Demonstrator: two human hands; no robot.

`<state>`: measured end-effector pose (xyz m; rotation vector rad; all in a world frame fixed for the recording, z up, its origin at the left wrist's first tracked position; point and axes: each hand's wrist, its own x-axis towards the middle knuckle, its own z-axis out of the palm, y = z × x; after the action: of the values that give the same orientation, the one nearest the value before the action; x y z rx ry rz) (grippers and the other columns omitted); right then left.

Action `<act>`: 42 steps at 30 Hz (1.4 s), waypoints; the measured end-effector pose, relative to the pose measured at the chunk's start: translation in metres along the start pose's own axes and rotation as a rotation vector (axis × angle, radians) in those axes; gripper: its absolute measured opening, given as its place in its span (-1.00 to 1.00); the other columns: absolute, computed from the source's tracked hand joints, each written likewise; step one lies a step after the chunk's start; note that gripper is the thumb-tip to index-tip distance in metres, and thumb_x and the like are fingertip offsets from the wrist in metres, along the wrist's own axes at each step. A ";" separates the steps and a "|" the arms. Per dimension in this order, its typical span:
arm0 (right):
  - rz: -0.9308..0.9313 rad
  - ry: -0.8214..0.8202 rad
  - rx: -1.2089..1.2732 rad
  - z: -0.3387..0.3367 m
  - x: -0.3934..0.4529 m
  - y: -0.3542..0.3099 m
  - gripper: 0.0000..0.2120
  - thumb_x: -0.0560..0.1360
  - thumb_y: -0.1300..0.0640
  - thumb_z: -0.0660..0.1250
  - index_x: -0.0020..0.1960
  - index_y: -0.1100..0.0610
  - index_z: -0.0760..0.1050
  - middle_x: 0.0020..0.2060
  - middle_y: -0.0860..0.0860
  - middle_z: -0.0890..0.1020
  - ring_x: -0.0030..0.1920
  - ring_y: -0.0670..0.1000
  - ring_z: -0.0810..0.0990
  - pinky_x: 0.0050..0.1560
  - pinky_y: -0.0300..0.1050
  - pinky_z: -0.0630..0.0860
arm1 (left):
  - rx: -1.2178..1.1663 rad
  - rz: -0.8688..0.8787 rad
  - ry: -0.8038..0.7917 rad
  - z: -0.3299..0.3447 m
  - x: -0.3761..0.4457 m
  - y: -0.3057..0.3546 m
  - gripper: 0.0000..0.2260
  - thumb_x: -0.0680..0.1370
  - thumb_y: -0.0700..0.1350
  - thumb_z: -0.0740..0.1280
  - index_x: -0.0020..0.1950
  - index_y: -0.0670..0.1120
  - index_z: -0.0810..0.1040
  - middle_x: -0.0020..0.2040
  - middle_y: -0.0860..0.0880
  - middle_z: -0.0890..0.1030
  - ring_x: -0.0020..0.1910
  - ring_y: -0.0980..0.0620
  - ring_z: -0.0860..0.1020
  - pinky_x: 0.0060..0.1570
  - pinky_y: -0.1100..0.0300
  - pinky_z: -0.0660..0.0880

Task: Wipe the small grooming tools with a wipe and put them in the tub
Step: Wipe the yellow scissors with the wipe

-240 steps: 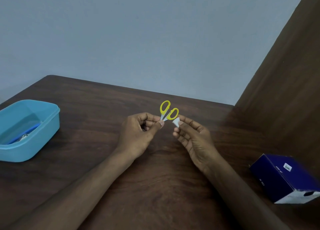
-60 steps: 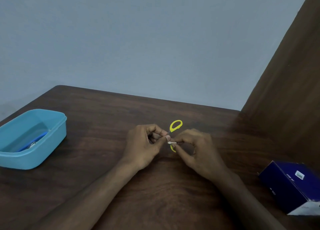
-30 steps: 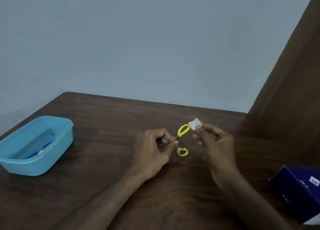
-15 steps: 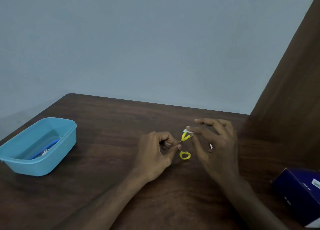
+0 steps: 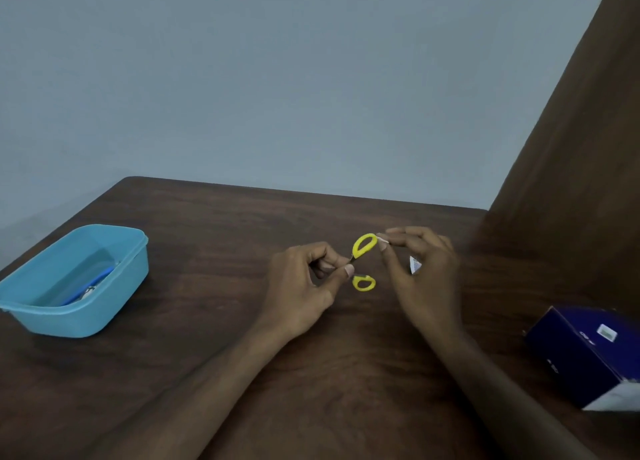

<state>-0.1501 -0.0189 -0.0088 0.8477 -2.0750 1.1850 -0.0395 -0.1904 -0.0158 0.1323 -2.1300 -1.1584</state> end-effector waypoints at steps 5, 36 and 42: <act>0.402 -0.181 0.510 0.010 -0.003 -0.017 -0.94 0.55 0.17 0.53 -0.03 0.07 0.78 0.00 -0.06 0.78 0.12 -0.08 0.72 0.13 -0.13 0.59 | -0.050 0.020 0.005 -0.002 0.000 0.003 -0.82 0.52 -0.19 0.59 -0.23 0.00 0.69 -0.35 0.30 0.62 -0.32 0.26 0.56 -0.28 0.47 0.38; -0.442 -0.136 -0.216 -0.016 0.007 -0.015 -0.91 0.44 0.10 0.57 -0.07 -0.03 0.70 0.17 -0.03 0.61 0.10 0.07 0.55 0.03 0.09 0.44 | -0.035 -0.096 -0.039 0.001 0.003 -0.008 -0.90 0.51 -0.07 0.60 -0.19 0.06 0.75 -0.28 0.14 0.72 -0.36 0.23 0.59 -0.33 0.38 0.44; -0.401 0.079 -0.139 -0.015 -0.001 -0.019 -0.95 0.45 0.16 0.57 -0.13 0.04 0.73 0.09 0.01 0.66 0.03 0.12 0.55 -0.01 0.15 0.49 | -0.209 -0.252 0.087 -0.001 0.009 -0.008 -0.92 0.54 -0.07 0.58 -0.16 0.03 0.77 -0.25 0.06 0.76 -0.19 -0.10 0.70 -0.25 0.25 0.50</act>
<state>-0.1326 -0.0129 0.0065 1.0691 -1.7899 0.8346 -0.0472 -0.1996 -0.0174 0.3564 -1.9426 -1.4855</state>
